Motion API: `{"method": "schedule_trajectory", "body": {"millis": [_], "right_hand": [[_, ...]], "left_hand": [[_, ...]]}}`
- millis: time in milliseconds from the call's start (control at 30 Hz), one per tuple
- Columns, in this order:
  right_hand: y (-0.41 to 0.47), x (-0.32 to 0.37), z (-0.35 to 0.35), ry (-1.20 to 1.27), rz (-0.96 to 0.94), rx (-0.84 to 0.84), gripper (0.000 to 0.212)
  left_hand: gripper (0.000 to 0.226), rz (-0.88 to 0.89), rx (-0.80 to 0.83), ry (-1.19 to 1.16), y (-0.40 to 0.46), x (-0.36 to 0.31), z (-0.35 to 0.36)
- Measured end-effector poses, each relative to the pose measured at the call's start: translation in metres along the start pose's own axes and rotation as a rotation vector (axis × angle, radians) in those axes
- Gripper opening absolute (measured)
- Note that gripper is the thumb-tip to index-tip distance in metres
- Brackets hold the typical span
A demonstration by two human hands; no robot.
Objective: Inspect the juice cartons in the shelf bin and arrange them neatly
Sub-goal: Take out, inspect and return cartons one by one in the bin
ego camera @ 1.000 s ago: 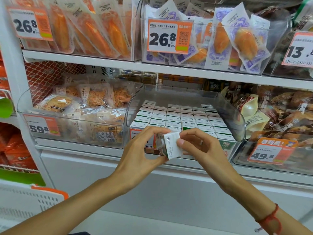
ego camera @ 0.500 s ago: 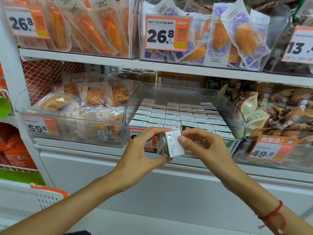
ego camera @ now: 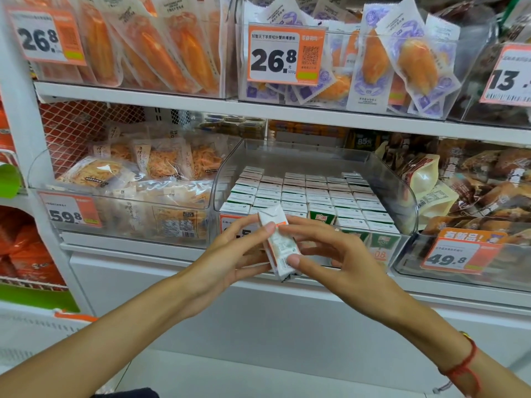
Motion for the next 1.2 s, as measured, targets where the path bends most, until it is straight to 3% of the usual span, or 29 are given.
{"method": "schedule_trajectory", "body": {"millis": [167, 333, 500, 633, 767, 900, 1000, 1100, 1200], "right_hand": [[0.003, -0.001, 0.0, 0.102, 0.023, -0.004, 0.034], [0.005, -0.009, -0.001, 0.295, 0.169, -0.084, 0.023], [0.004, -0.016, 0.0, 0.395, 0.289, -0.04, 0.026], [0.004, -0.017, 0.0, 0.405, 0.304, -0.048, 0.026], [0.004, -0.02, 0.001, 0.438, 0.35, -0.012, 0.036], [0.006, -0.017, 0.006, 0.561, 0.341, 0.001, 0.043], [0.007, -0.017, 0.003, 0.426, 0.308, -0.039, 0.05], [0.007, -0.018, 0.001, 0.313, 0.285, -0.08, 0.052], [0.008, -0.018, -0.008, 0.119, 0.205, -0.21, 0.046]], "left_hand": [[0.048, -0.204, 0.003, -0.12, -0.004, 0.006, 0.002], [0.075, -0.453, 0.083, -0.053, -0.008, 0.015, 0.001], [0.087, -0.508, 0.088, -0.051, -0.007, 0.017, -0.002], [0.071, -0.415, 0.043, -0.065, -0.007, 0.015, -0.001], [0.06, -0.089, -0.113, -0.122, -0.001, 0.006, -0.001], [0.06, 0.186, -0.176, 0.025, -0.004, -0.008, 0.002], [0.059, 0.252, -0.093, 0.153, -0.006, -0.008, 0.01], [0.056, 0.269, -0.018, 0.127, -0.004, -0.005, 0.014], [0.072, 0.239, -0.032, 0.057, 0.001, -0.006, 0.014]]}}
Point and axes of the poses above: each hand's wrist, its own y-axis towards the middle knuckle, its own z-axis out of the palm, x = y × z, the point moved 4 cm from there along y, towards the middle knuckle, and after that the axes turned 11 degrees about x, right-handed, at the moved point
